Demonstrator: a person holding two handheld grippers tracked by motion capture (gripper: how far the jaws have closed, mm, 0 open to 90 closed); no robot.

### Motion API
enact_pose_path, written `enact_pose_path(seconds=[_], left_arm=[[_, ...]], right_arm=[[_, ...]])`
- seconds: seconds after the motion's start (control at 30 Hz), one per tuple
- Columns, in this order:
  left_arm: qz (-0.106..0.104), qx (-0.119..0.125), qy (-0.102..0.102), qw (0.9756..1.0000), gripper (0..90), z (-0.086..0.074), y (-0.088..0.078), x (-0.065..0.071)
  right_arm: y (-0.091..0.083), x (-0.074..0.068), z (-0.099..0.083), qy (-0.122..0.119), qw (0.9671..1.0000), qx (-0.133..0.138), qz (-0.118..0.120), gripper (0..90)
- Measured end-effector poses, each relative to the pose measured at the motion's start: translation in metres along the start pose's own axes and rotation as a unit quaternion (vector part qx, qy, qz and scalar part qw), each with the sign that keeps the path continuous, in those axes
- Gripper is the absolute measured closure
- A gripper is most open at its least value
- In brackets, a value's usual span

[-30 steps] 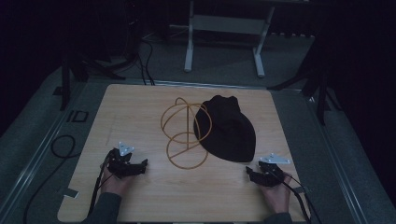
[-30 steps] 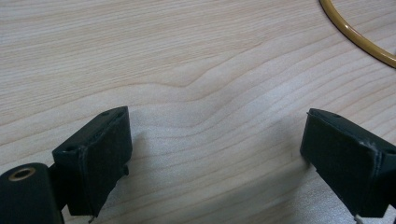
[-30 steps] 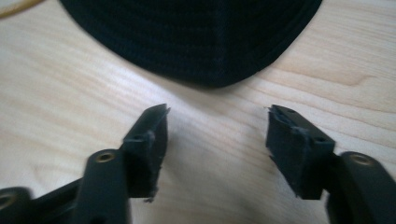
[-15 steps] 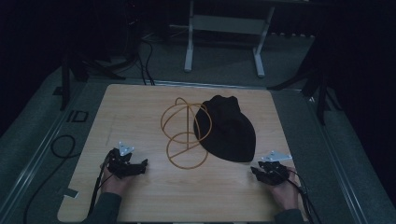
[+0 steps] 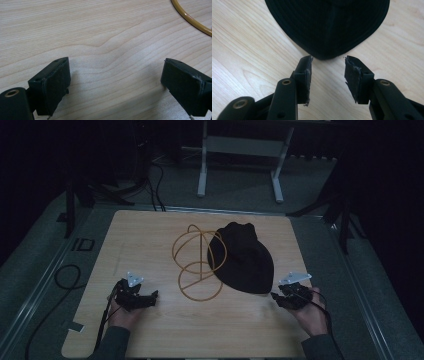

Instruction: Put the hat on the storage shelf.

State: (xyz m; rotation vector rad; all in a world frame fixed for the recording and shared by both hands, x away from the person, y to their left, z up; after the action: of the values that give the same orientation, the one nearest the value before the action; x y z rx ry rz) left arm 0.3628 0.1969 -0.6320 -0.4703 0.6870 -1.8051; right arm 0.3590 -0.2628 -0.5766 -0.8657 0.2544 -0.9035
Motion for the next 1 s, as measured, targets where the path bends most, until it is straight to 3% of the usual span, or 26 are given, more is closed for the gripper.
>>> enact_pose_path(seconds=[0.37,1.0], left_arm=[[0.0,-0.001,0.001,1.0,9.4,0.0,0.0,0.0],[0.0,-0.001,0.0,1.0,9.4,0.0,0.0,0.0]], right_arm=[[-0.007,0.0,0.022,0.002,0.9998,-0.008,0.016,54.4],[-0.005,0.002,0.046,-0.007,0.9991,-0.036,0.022,51.5]])
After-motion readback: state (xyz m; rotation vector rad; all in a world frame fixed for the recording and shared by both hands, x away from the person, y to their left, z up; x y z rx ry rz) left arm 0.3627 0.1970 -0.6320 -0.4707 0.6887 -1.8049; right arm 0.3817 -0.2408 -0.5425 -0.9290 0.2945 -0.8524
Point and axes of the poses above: each handheld gripper's, and its own axes: y roughly forward along the jaws, z roughly out of its top, x roughly to its right, the point moved 9 cm from there along y, roughly forward along the jaws, and after that the axes turned 4 degrees about x, right-handed, at the moved point
